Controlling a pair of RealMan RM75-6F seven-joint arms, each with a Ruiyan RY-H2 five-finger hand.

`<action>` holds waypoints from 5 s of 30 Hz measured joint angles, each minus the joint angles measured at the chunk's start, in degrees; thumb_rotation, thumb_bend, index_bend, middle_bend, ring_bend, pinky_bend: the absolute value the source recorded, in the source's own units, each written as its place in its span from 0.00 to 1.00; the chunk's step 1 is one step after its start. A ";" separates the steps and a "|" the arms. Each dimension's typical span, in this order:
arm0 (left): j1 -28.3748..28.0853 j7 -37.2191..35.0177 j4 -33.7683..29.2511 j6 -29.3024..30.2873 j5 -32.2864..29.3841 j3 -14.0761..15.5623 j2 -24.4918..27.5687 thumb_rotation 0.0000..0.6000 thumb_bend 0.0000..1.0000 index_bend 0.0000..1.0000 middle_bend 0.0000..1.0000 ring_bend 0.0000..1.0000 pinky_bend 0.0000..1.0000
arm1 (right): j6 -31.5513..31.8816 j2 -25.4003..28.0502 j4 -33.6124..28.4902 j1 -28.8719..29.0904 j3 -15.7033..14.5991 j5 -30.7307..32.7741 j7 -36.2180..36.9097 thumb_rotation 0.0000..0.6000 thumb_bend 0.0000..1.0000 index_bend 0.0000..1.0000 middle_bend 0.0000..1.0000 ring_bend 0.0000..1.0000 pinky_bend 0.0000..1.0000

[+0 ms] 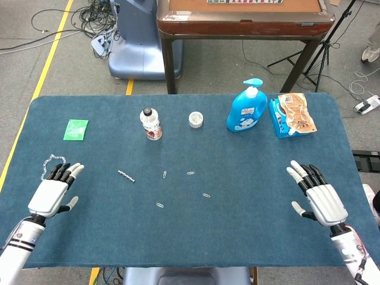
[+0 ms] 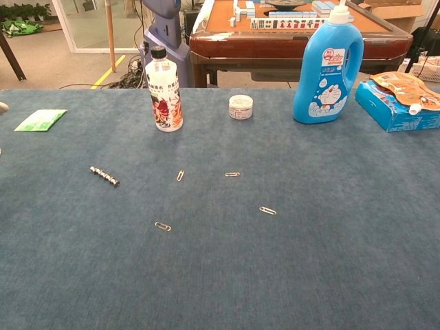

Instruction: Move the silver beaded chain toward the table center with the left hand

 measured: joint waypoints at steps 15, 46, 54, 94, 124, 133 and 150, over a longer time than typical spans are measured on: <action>-7.50 1.66 4.41 -9.74 -1.10 -0.75 -4.62 1.00 0.36 0.06 0.00 0.00 0.00 | 0.94 -0.34 1.34 -0.17 -0.27 -0.13 1.54 1.00 0.30 0.00 0.00 0.00 0.00; -20.05 -7.49 20.63 -20.67 0.92 -0.49 -12.14 1.00 0.36 0.30 0.00 0.00 0.00 | -4.46 -2.73 5.65 1.66 1.14 5.73 1.23 1.00 0.31 0.00 0.00 0.00 0.00; -20.72 -9.31 22.04 -19.63 1.89 0.40 -12.87 1.00 0.36 0.42 0.00 0.00 0.00 | -4.38 -2.76 5.92 1.66 1.19 5.92 1.46 1.00 0.30 0.00 0.00 0.00 0.00; -23.85 -24.07 39.22 -17.32 7.26 4.85 -21.22 1.00 0.36 0.45 0.00 0.00 0.00 | -7.04 -4.00 6.98 2.21 1.08 8.12 -0.53 1.00 0.30 0.00 0.00 0.00 0.00; -26.52 -30.65 47.74 -17.99 9.50 7.62 -25.92 1.00 0.36 0.45 0.00 0.00 0.00 | -7.44 -4.02 7.17 2.31 1.04 8.44 -0.32 1.00 0.30 0.00 0.00 0.00 0.00; -26.65 -32.50 49.80 -17.94 9.93 8.48 -26.90 1.00 0.36 0.46 0.00 0.00 0.00 | -7.41 -4.06 7.28 2.33 1.06 8.45 -0.33 1.00 0.31 0.00 0.00 0.00 0.00; -26.63 -36.05 53.61 -18.02 10.60 9.88 -28.60 1.00 0.36 0.52 0.00 0.00 0.00 | -7.88 -4.33 7.64 2.48 1.06 8.75 -0.62 1.00 0.30 0.00 0.00 0.00 0.00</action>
